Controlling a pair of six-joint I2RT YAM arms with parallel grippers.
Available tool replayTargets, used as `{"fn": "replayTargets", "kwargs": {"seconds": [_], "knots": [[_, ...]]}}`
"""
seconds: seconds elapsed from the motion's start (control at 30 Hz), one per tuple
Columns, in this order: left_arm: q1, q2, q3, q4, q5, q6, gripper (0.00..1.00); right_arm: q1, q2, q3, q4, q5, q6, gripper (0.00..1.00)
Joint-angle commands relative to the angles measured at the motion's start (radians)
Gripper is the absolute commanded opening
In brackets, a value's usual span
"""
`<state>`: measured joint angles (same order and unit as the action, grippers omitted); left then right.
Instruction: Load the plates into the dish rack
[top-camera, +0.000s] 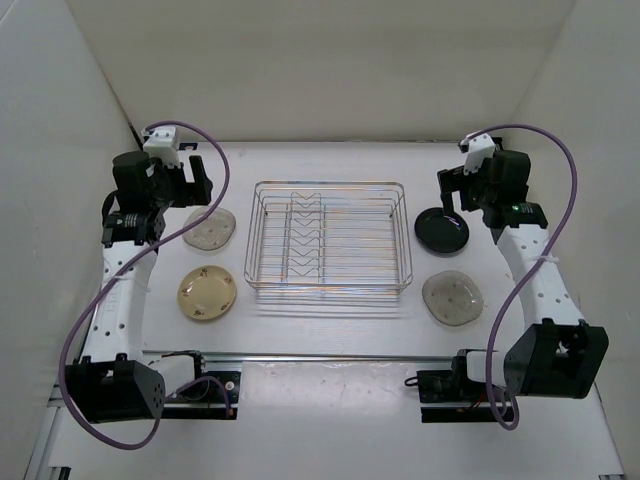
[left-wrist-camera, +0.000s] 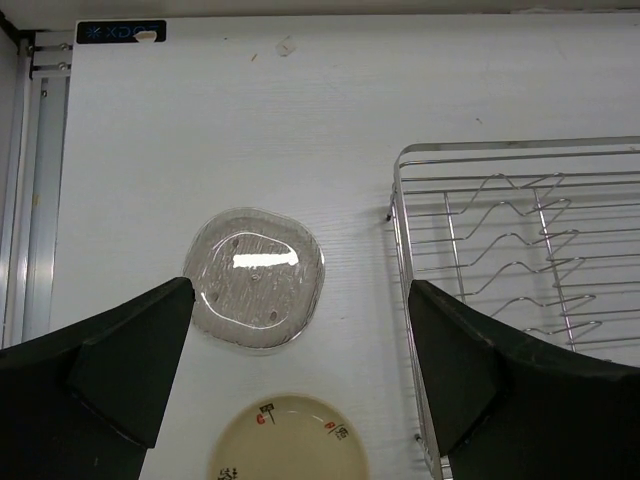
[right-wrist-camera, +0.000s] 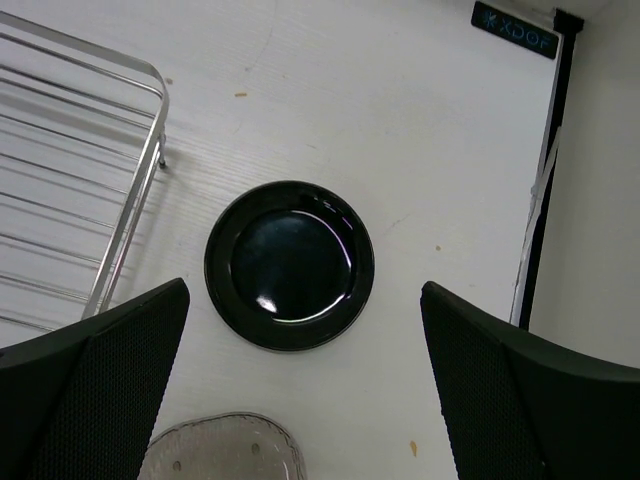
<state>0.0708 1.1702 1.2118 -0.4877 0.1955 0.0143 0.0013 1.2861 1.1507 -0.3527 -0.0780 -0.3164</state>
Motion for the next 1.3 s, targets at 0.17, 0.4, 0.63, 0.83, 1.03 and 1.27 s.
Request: {"fn": "replayTargets", "kwargs": {"seconds": [0.17, 0.4, 0.63, 0.83, 1.03, 1.27], "knots": [[0.001, -0.057, 0.009, 0.008, 0.038, 0.041, 1.00, -0.003, -0.094, -0.013, 0.124, -0.020, -0.078, 1.00], [0.053, 0.055, 0.040, 0.008, -0.008, 0.122, 1.00, -0.012, 0.037, 0.000, 0.199, 0.197, -0.205, 1.00], [0.219, 0.259, 0.127, 0.017, 0.174, 0.111, 0.93, -0.136, 0.120, 0.013, 0.221, 0.084, -0.127, 1.00], [0.296, 0.382, 0.149, 0.017, 0.306, 0.111, 0.94, -0.234, 0.229, 0.089, 0.120, -0.156, -0.070, 1.00], [0.343, 0.448, 0.149, 0.017, 0.407, 0.121, 0.93, -0.314, 0.408, 0.183, 0.043, -0.405, -0.070, 0.96], [0.353, 0.520, 0.167, 0.017, 0.521, 0.121, 0.93, -0.346, 0.570, 0.313, -0.040, -0.506, -0.070, 0.93]]}}
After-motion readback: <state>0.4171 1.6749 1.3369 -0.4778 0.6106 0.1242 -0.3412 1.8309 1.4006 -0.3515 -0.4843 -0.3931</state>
